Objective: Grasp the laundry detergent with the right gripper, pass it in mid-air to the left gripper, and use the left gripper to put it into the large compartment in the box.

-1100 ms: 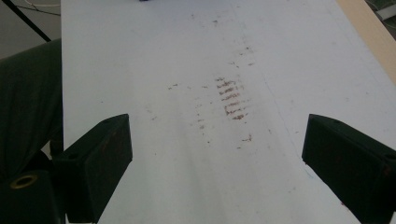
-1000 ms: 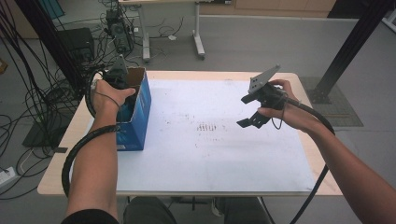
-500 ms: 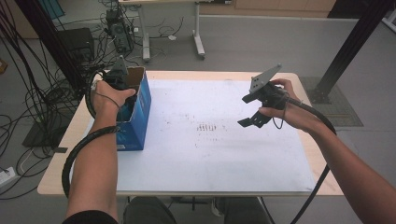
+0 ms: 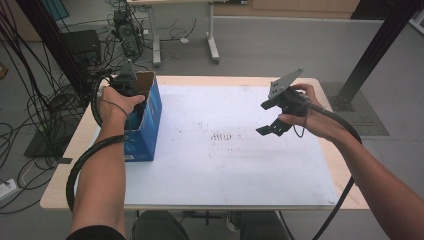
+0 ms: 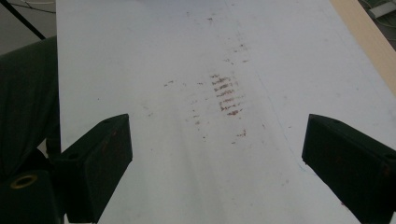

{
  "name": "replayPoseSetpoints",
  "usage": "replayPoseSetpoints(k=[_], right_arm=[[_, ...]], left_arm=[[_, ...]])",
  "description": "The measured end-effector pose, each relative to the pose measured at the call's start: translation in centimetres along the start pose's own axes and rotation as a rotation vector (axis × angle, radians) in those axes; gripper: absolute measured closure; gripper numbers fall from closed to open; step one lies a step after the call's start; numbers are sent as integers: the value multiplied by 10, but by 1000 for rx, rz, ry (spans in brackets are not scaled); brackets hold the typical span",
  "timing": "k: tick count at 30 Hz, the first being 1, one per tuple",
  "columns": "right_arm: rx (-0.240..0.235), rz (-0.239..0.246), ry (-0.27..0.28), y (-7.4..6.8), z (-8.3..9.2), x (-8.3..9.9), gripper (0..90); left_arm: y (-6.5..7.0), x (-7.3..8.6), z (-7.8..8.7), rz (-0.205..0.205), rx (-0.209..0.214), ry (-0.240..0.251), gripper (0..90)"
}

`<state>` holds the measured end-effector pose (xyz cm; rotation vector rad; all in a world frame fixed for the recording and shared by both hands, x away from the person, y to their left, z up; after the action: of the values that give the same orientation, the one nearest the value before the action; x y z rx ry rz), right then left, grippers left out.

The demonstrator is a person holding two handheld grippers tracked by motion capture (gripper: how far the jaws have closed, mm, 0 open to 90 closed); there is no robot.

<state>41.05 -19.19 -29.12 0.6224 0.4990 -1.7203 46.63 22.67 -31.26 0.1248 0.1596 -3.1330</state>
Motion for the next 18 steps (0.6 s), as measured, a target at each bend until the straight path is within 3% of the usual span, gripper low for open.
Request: replayPoseSetpoints(k=[18], right_arm=[[2, 4, -8, 1, 1, -1, 85]], left_arm=[[-1, 0, 0, 2, 4, 6, 370]])
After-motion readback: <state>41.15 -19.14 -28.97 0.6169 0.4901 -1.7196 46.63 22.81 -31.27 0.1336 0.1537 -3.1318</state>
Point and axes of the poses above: each handheld gripper's, and its own axes: z roughly backward along the jaws, x roughly out of its underside, y roughly to its right, the point moved 4 cm from there along -z, roughly forward along the jaws, and after that the axes turned 5 degrees about -x, right-handed, at the moved point
